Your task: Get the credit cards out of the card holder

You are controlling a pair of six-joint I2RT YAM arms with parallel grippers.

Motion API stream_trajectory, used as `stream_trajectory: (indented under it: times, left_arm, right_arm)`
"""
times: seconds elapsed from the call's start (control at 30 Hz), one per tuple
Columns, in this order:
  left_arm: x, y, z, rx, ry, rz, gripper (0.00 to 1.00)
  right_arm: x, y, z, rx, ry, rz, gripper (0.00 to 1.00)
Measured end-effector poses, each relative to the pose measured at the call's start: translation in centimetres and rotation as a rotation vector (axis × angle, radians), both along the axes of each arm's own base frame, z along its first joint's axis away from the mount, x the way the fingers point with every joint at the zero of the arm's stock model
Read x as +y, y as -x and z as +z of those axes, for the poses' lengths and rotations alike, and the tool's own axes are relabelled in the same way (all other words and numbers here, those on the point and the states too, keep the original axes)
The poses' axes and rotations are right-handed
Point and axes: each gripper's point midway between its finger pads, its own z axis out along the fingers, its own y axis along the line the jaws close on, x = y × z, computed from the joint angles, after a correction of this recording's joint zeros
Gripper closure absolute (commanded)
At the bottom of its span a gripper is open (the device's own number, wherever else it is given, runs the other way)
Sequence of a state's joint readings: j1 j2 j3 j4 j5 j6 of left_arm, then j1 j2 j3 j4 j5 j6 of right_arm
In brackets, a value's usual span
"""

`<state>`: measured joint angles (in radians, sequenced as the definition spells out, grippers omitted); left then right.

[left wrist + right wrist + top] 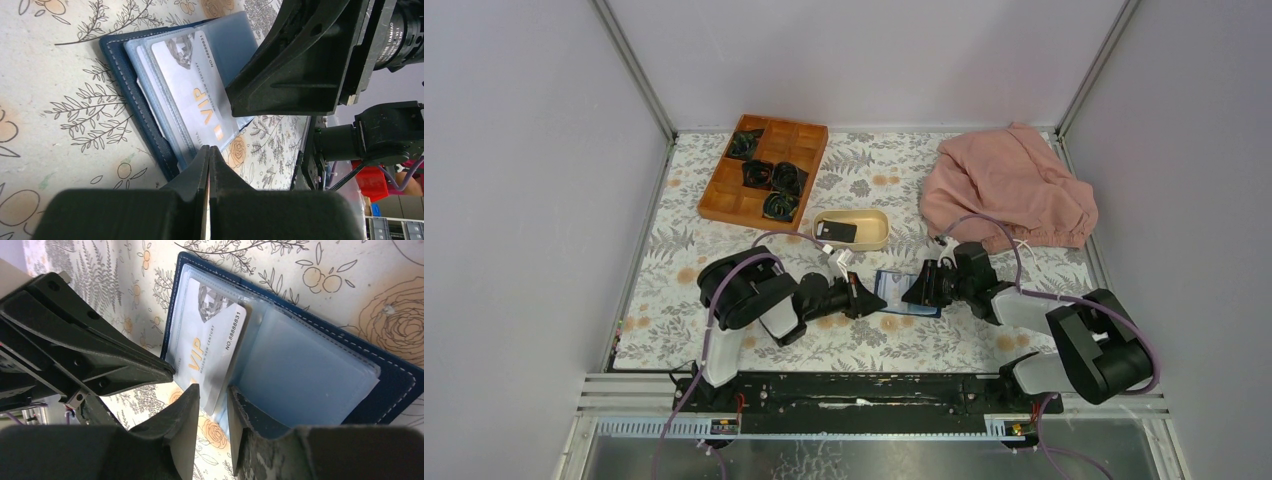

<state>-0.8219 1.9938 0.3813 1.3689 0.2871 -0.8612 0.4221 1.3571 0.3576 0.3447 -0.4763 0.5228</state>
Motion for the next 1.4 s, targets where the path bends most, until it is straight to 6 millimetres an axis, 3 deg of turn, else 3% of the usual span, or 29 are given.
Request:
stream_trajectory:
  times: [0.27, 0.57, 0.7, 0.87, 1.07, 1.27, 1.4]
  left_arm:
    - [-0.1, 0.1, 0.0, 0.005, 0.014, -0.006, 1.00]
    - [-0.2, 0.2, 0.2, 0.006, 0.026, -0.009, 1.00]
    - [-0.2, 0.2, 0.2, 0.006, 0.028, -0.011, 1.00]
    - [-0.2, 0.4, 0.2, 0.009, 0.031, -0.018, 1.00]
    - [-0.1, 0.4, 0.3, 0.009, 0.037, -0.016, 1.00]
    - [0.5, 0.4, 0.5, 0.021, 0.052, -0.009, 1.00]
    - [1.4, 1.1, 0.0, 0.044, 0.047, -0.012, 0.86]
  right_arm:
    - [0.5, 0.2, 0.4, 0.002, -0.048, 0.003, 0.86]
    - [0.8, 0.4, 1.6, -0.030, -0.089, 0.021, 0.80]
    - [1.0, 0.3, 1.4, -0.027, -0.105, 0.020, 0.82]
    - [1.4, 0.6, 0.7, 0.002, -0.127, 0.027, 1.00]
    - [1.4, 0.9, 0.7, 0.011, -0.135, 0.031, 1.00]
    - [0.8, 0.9, 2.3, -0.043, -0.126, 0.030, 1.00]
    - [0.0, 0.6, 3.1, -0.081, -0.109, 0.010, 1.00]
